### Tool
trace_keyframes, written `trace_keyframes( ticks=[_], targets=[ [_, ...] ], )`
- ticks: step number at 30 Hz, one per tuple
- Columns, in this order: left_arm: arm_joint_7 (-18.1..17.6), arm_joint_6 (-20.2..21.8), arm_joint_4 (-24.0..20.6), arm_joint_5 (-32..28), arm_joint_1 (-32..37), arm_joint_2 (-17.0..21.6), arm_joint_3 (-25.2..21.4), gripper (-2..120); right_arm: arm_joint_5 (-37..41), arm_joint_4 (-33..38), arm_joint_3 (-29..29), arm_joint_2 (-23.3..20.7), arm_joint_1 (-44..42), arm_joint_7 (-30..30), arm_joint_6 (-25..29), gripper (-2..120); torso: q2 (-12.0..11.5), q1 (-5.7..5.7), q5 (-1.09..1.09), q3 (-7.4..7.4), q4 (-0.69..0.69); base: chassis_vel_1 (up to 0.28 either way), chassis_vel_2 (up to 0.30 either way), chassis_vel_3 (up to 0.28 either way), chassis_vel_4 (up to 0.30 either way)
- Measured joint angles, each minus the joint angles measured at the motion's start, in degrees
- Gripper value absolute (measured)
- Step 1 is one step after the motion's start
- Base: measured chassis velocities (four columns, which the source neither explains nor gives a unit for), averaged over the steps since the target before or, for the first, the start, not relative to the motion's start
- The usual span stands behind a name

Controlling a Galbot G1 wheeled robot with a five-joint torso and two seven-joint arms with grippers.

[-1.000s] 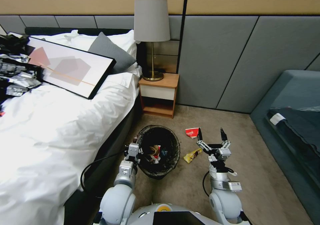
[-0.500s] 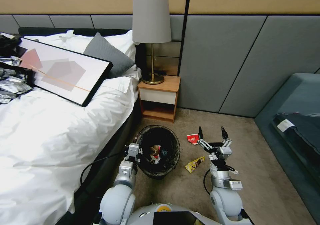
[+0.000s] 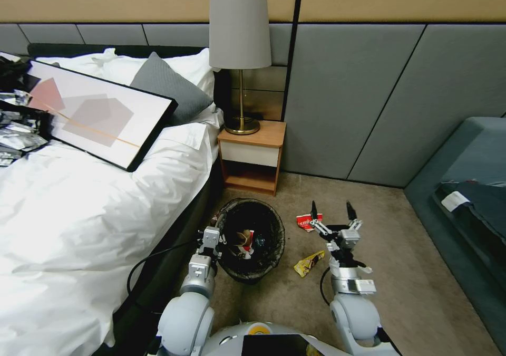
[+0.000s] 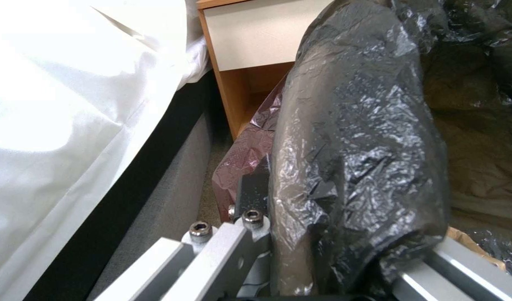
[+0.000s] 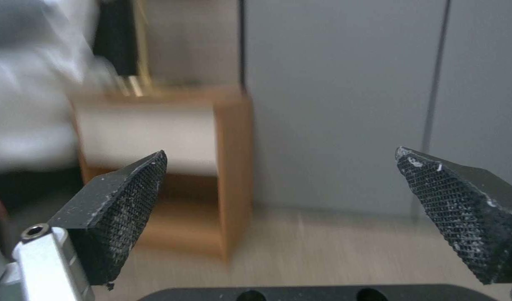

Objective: Pick up the trash bin, then pick up the garbage from the floor and place it into the trash bin.

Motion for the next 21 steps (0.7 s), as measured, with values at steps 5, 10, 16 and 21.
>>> trace_keyframes(
  ticks=[5, 10, 16, 21],
  targets=[
    [0.0, 0.0, 0.2, 0.0, -0.1, 0.1, 0.1, 1, 3.1, -2.9, -0.5, -1.2, 1.7, 2.4, -9.3, 100, 0.0, 0.00, 0.00, 0.00, 0.01, 0.000, 0.000, 0.000, 0.000],
    [0.0, -0.1, 0.3, 0.1, -0.1, 0.1, 0.3, 1, 5.4, -6.4, -1.3, -1.9, 2.8, 4.1, -15.2, 100, 0.0, 0.00, 0.00, 0.00, 0.01, 0.000, 0.000, 0.000, 0.000],
    [0.0, -0.2, 0.3, 0.1, -0.1, 0.1, 0.5, 1, 9.0, -11.5, -1.8, -1.7, 3.6, 5.1, -17.4, 100, 0.0, 0.00, 0.01, 0.00, 0.01, 0.000, 0.000, 0.000, 0.000],
    [0.0, -0.2, 0.3, 0.2, 0.0, 0.3, 0.7, 1, 12.4, -16.8, -1.1, -1.0, 5.4, 5.2, -17.5, 100, 0.0, 0.00, 0.00, 0.00, 0.01, 0.000, 0.000, 0.000, 0.000]
  ],
)
